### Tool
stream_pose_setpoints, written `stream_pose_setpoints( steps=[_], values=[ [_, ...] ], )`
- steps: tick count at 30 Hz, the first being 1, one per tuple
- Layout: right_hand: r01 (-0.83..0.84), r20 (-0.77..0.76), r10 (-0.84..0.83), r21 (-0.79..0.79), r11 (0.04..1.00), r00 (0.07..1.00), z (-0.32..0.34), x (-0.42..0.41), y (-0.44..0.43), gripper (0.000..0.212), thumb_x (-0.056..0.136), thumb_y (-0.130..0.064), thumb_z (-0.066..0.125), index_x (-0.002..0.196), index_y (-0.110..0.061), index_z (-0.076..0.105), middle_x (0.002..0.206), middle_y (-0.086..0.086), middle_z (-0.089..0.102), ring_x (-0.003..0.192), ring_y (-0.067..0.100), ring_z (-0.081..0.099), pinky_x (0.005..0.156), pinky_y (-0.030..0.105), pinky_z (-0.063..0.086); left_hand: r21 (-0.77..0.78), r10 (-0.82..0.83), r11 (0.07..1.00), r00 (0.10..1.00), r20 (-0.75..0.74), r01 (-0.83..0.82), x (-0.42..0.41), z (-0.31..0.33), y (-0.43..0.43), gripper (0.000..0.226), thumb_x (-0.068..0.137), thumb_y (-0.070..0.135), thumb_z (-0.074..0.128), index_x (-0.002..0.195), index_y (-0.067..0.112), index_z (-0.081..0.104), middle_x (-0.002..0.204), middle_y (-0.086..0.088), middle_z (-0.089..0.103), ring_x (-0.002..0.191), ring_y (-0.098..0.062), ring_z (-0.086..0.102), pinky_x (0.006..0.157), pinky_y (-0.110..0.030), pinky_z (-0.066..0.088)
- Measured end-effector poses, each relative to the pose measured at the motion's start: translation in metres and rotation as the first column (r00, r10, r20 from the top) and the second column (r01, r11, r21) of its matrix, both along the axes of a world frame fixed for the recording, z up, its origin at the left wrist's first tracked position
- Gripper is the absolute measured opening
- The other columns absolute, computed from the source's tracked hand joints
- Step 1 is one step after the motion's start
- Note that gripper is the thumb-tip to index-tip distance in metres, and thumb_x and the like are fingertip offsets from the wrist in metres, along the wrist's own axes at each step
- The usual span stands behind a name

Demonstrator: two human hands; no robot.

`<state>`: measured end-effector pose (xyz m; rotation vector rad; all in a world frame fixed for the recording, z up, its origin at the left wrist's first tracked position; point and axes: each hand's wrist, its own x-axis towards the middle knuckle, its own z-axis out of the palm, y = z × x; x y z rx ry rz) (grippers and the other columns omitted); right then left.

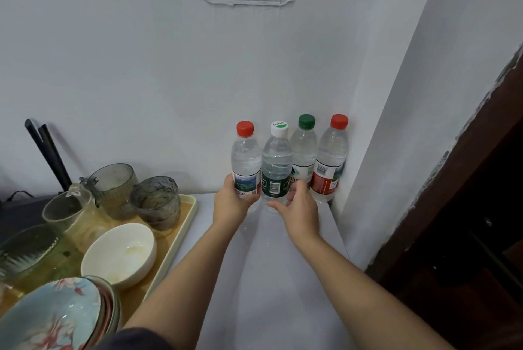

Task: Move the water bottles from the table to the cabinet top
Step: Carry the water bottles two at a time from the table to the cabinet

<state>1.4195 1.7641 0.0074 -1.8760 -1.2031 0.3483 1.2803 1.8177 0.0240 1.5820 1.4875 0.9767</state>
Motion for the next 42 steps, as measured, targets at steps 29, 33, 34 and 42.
stream_pose_setpoints(
  steps=[29,33,34,42],
  values=[
    [-0.06,0.153,0.074,-0.093,0.994,0.985,0.003,-0.002,0.022,0.026,0.09,-0.03,0.067,0.091,-0.01,0.05,0.081,0.004,0.067,0.077,0.029,0.062,0.06,0.032,0.037,0.02,0.094,0.995,0.995,-0.016,-0.094,0.009,-0.005,0.009,0.038,0.08,0.014,0.075,0.11,0.012,0.051,0.099,-0.001,0.066,0.087,-0.019,0.061,0.07,-0.028,0.042],
    [-0.074,0.247,0.115,-0.169,0.983,0.962,0.005,0.0,0.007,0.032,0.091,-0.043,0.061,0.108,-0.018,0.05,0.098,-0.004,0.068,0.09,0.022,0.065,0.068,0.032,0.047,-0.016,0.078,0.997,0.997,-0.005,-0.078,0.009,0.0,-0.002,0.051,0.084,0.015,0.072,0.125,0.009,0.041,0.116,-0.008,0.064,0.105,-0.025,0.062,0.076,-0.029,0.042],
    [-0.09,0.271,0.143,-0.198,0.976,0.952,0.005,0.002,0.0,0.037,0.091,-0.045,0.06,0.116,-0.02,0.05,0.106,-0.004,0.066,0.098,0.021,0.063,0.072,0.033,0.048,-0.023,0.069,0.997,0.998,-0.006,-0.069,0.008,0.001,-0.008,0.059,0.085,0.017,0.072,0.131,0.008,0.036,0.124,-0.009,0.06,0.113,-0.025,0.059,0.081,-0.03,0.043],
    [-0.181,0.407,0.363,-0.42,0.889,0.838,-0.002,0.019,-0.066,0.072,0.096,-0.056,0.042,0.154,-0.023,0.017,0.16,0.005,0.023,0.147,0.027,0.017,0.116,0.044,0.022,-0.018,0.008,1.0,0.76,-0.649,-0.026,-0.009,-0.013,-0.09,0.077,0.097,0.051,0.038,0.154,0.013,0.002,0.162,-0.013,0.004,0.148,-0.037,0.004,0.119,-0.049,0.007]
  ],
)
